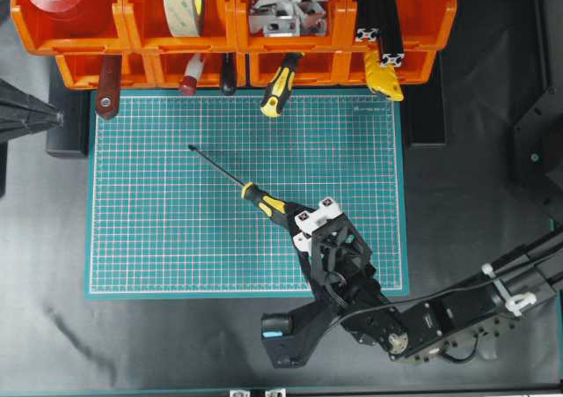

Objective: Pick screwdriver from container rack with right arm.
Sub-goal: 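Lower the screwdriver onto the mat and open the right gripper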

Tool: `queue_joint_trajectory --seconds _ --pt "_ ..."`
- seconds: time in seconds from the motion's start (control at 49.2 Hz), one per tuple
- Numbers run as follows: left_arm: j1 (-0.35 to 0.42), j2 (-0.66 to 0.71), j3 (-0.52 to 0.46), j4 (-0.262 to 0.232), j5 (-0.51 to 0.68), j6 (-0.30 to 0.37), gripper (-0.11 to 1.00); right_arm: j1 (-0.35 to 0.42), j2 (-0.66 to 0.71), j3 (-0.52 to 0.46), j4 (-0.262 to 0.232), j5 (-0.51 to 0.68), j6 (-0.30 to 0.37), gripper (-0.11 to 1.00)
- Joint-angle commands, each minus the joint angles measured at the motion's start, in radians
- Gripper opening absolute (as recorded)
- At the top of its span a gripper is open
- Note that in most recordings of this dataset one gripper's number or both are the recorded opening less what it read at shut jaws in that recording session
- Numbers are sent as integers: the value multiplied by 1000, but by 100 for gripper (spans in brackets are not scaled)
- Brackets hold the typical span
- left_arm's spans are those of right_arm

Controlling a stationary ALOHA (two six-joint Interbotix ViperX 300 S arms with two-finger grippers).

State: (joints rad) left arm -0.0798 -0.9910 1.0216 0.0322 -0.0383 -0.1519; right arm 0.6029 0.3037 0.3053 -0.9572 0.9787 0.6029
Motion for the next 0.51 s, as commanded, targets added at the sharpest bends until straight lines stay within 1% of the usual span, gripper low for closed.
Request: queue_joint_trajectory --seconds 0.0,0.183,0.224,0.264,0.346,0.386,0.427,0.488 --pt "0 5 -25 3 -3 3 0 3 -35 5 37 -54 -8 36" --pt "3 3 -26 3 0 6 0 3 -34 5 89 -124 -6 36" --pt "2 2 -25 3 3 6 0 3 -32 5 97 -135 -3 39" --pt "2 0 -26 3 9 6 0 3 -32 5 103 -138 -2 46" --pt "2 -5 -26 3 23 3 0 2 -32 3 104 -138 0 68" --pt "2 -8 -26 5 28 6 0 3 -32 2 104 -138 0 76" --pt "2 -8 -28 3 31 6 0 0 -32 3 106 -135 2 82" --pt "2 -11 -28 3 32 6 0 -2 -35 2 109 -126 8 85"
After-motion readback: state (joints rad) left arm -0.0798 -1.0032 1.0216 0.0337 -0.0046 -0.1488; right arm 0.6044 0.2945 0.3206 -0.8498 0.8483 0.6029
